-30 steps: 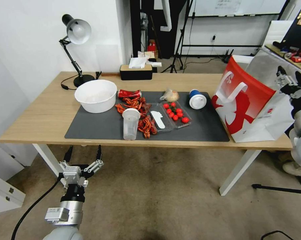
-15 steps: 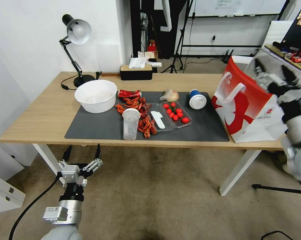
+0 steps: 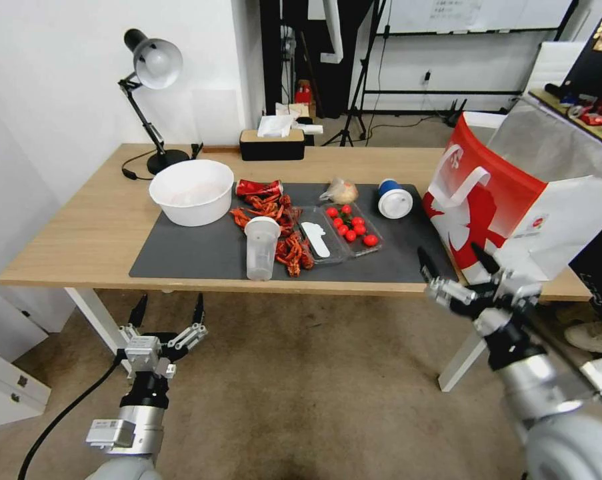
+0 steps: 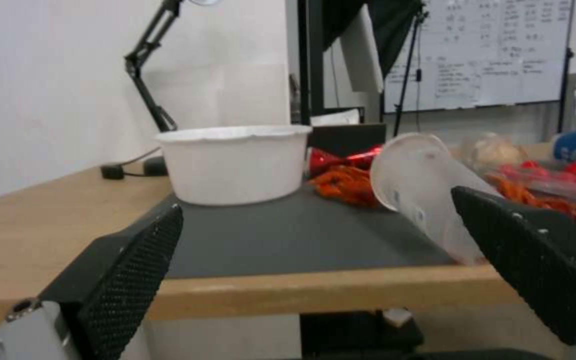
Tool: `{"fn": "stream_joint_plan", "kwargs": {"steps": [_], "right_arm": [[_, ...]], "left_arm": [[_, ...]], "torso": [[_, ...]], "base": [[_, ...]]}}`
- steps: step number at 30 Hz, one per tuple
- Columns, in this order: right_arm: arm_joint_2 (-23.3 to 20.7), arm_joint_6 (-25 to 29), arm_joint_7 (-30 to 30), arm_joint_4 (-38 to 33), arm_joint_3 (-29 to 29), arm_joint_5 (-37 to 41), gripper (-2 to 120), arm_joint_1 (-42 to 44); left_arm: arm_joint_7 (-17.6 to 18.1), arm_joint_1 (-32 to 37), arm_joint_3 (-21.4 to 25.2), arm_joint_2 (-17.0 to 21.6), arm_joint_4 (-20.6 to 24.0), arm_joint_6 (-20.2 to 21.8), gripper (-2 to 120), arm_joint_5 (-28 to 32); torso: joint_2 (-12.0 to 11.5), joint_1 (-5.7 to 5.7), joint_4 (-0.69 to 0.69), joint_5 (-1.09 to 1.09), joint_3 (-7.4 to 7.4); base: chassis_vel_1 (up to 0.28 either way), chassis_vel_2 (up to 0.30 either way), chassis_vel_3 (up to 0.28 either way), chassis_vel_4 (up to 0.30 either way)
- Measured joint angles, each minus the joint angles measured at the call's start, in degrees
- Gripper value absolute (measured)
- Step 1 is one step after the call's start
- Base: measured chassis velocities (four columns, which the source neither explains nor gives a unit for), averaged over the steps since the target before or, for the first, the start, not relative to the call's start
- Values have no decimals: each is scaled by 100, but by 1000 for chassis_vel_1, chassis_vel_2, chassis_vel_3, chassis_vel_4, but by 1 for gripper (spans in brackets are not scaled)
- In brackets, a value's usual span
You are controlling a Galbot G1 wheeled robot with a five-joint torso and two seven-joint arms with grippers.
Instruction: Pick up the trash from the table and place it into the takeout bag.
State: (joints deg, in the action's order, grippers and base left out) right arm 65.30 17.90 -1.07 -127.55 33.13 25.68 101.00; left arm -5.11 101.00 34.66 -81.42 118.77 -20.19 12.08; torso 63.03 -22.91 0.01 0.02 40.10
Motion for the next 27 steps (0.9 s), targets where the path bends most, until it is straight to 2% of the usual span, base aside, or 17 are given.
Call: {"fn": "stream_joint_plan", "kwargs": {"steps": [5,7,17,27], "right_arm": [[211,355,-35,575,-257,-164,100,98],[275,700,-33,897,-297,-286,100,89],[293,698,-80,1105,-380,-278,100,10],[199,437,-110,1114,-409,-247,100,-79]], "left_arm": [[-33,-44,-25,1,-147,-8,100,15],[-37,-60,-34,0,-190,-9,100,42],[-54,-110,-52,-47,-315,-10,100,50],[-67,-117,-56,-66,-380,-16,100,42]], "torso": [[0,0,-2,-3,0],[0,0,-1,-3,0],[0,-1,-1,-4,0],[-1,-1,-1,-2,1]], "base": [[0,0,0,0],[0,0,0,0],[0,0,0,0],[0,0,0,0]]}}
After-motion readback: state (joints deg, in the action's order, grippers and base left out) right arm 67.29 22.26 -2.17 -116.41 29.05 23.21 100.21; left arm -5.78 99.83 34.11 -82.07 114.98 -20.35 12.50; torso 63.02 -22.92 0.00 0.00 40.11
